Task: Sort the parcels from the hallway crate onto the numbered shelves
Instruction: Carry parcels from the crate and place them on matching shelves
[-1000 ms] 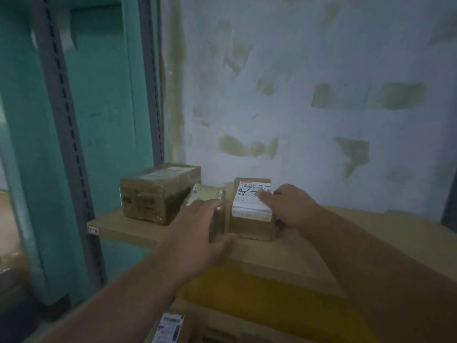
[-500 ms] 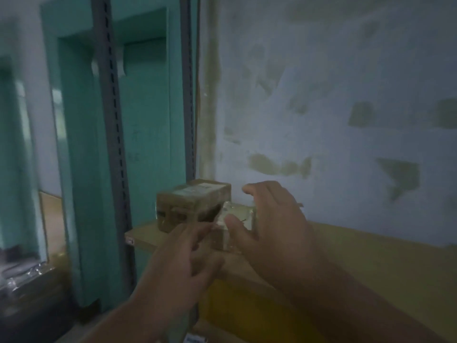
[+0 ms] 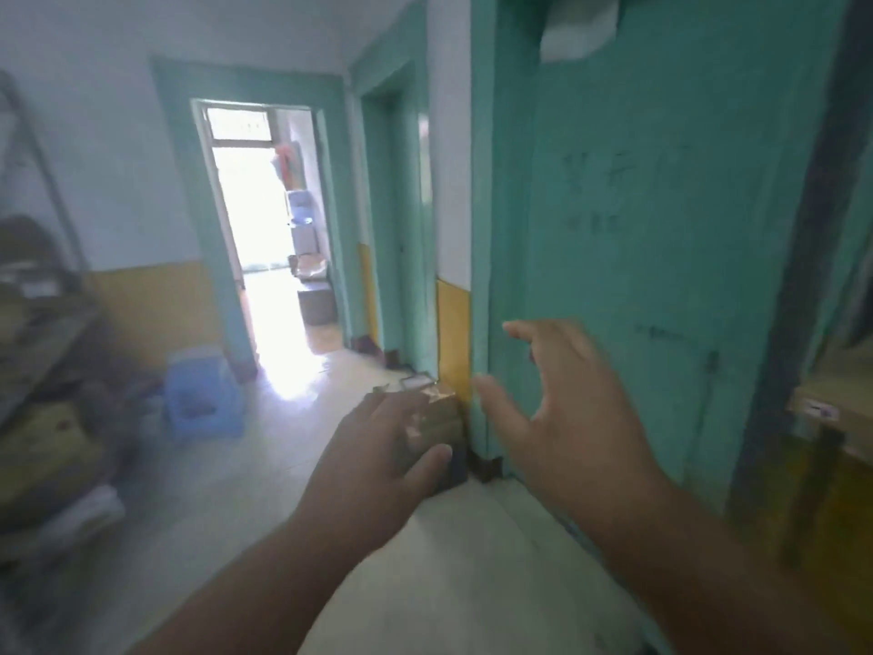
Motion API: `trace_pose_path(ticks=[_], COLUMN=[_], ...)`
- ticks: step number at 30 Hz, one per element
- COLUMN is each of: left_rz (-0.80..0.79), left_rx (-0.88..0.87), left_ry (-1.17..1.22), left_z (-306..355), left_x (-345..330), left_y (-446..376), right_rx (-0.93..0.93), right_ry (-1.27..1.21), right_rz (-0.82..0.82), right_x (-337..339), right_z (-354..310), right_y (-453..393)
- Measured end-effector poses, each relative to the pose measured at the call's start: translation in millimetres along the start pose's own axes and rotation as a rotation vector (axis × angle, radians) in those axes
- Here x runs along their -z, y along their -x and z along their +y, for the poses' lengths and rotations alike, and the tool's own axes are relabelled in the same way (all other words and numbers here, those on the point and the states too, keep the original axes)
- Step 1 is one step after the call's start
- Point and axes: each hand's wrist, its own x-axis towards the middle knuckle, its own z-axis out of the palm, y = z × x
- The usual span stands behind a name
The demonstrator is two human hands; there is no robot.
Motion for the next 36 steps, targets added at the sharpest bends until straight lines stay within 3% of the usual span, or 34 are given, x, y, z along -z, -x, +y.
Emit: trace_pose_path(ticks=[7, 14, 23, 29, 36], left_rz=[-0.004, -0.041, 0.040, -0.001, -0.132], left_rx=[0.209, 0.375, 0.603, 0.568, 0.407], left_ry=[-0.079, -0.041, -0.103, -0.047, 0.060], left_z=[-141, -248, -415, -555, -639], left_x=[23, -27, 4, -27, -79], left_y=[-26, -107, -213, -306, -472], right_rx=[-0.013, -0.054, 0.035, -0.007, -0.141], right_ry=[-0.101, -0.137, -0.322, -0.197, -0.029], right_rz=[-0.157, -0.226, -0.359, -0.378, -0.300], right_x=[-138, -264, -453, -580, -642], right_z=[-25, 19, -7, 14, 70], right_y=[-65, -150, -287, -360, -461])
